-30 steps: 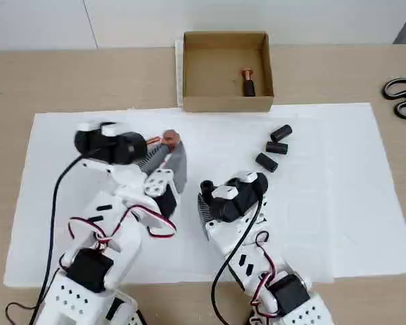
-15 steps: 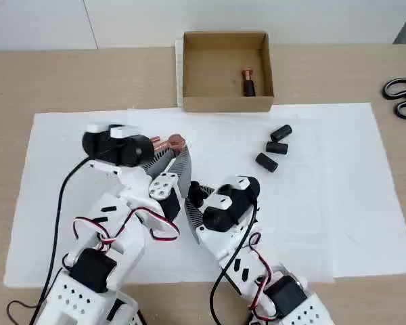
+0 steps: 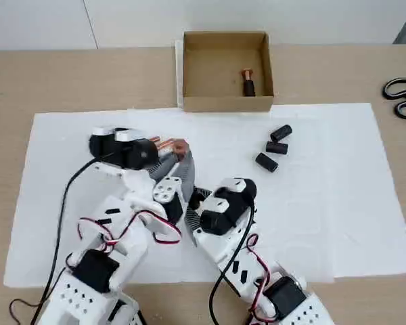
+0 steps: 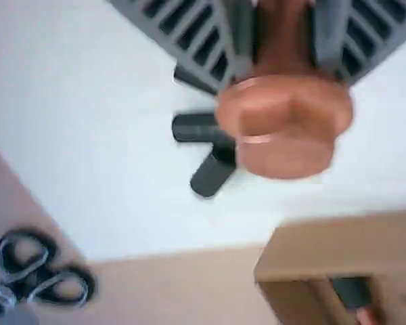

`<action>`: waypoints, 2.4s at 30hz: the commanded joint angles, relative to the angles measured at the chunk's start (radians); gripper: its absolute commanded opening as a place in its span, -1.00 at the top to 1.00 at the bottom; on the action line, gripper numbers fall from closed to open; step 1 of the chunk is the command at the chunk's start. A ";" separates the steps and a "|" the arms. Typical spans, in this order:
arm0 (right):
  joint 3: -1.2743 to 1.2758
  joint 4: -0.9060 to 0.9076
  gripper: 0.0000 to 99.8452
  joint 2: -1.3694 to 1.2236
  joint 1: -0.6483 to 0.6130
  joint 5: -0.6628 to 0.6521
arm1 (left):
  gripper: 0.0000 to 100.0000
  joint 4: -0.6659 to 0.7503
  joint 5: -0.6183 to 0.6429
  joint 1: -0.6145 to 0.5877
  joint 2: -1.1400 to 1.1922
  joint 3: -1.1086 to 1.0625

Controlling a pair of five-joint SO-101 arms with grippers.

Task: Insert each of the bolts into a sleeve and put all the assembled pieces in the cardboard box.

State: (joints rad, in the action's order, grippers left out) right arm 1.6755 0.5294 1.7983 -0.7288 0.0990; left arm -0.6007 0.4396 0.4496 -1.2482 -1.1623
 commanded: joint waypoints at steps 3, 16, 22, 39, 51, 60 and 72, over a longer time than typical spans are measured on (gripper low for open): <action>0.008 -0.027 0.99 0.005 -0.007 0.008 | 0.99 0.012 0.002 0.003 -0.012 0.018; 0.008 -0.022 0.99 0.005 -0.002 0.005 | 0.99 -0.091 0.002 -0.002 -0.012 0.027; 0.008 -0.022 0.99 0.005 -0.002 0.003 | 0.99 -0.184 0.000 -0.002 -0.014 0.028; 0.008 -0.021 0.99 0.005 -0.001 0.003 | 0.99 -0.265 -0.072 0.006 -0.014 0.022; 0.008 -0.019 0.99 0.005 -0.001 0.003 | 0.99 -0.334 -0.084 0.028 -0.014 0.024; 0.008 -0.019 0.99 0.005 -0.001 0.003 | 0.71 -0.344 -0.083 0.035 -0.014 0.028; 0.008 -0.019 0.99 0.005 0.021 0.003 | 0.63 -0.549 -0.081 -0.074 -0.014 0.263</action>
State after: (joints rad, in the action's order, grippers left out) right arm 1.6755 0.5294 1.7967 -0.7196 0.1005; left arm -1.1132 0.3629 0.4097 -1.2497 -0.9935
